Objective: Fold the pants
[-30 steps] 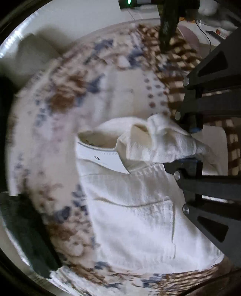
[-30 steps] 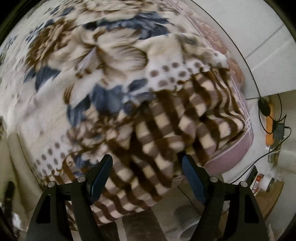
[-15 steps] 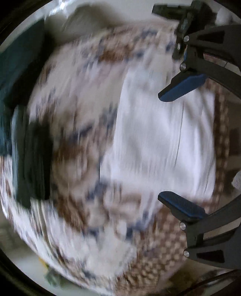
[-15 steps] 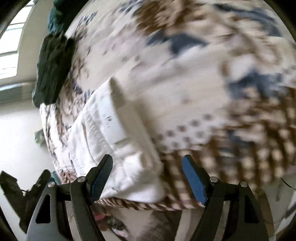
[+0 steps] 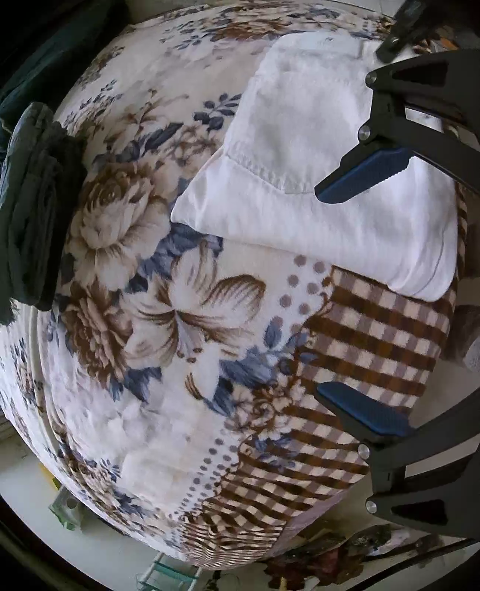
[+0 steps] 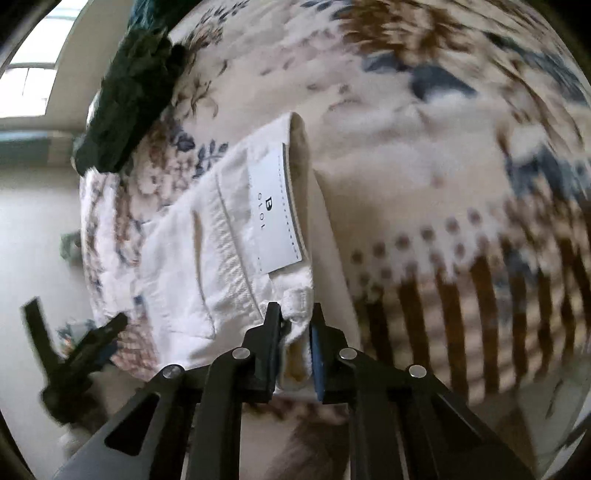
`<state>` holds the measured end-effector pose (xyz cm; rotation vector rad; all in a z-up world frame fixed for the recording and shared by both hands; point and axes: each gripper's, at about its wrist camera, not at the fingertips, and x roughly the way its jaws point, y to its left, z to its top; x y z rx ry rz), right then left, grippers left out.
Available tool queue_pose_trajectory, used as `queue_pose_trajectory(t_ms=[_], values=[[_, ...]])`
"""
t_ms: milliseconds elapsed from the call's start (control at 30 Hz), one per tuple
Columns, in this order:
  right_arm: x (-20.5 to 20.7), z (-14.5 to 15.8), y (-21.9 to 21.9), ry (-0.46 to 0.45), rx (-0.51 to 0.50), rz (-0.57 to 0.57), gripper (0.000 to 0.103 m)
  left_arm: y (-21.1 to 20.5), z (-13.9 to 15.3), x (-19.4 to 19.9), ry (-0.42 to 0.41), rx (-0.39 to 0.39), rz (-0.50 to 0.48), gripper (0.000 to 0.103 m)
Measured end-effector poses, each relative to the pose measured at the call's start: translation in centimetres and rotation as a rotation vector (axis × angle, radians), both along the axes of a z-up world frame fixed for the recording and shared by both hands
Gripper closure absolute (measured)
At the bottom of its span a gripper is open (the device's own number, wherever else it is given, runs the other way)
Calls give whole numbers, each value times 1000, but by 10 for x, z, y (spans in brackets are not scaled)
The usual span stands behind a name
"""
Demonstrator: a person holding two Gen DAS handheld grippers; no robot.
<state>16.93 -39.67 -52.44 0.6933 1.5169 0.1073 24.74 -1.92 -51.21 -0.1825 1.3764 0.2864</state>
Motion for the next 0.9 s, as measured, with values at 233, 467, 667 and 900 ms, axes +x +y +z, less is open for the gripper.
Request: queue_pose_trajectory(t_ms=[233, 467, 667, 900], values=[[-42, 6, -53, 74, -129, -93, 88, -2, 2, 11, -20, -115, -12, 4], [-42, -3, -65, 46, -256, -123, 91, -21, -16, 40, -5, -165, -72, 4], [-28, -3, -78, 81, -158, -115, 82, -33, -39, 73, 28, -234, -110, 4], [17, -38, -102, 62, -52, -184, 31, -44, -65, 106, 61, -284, -153, 12]])
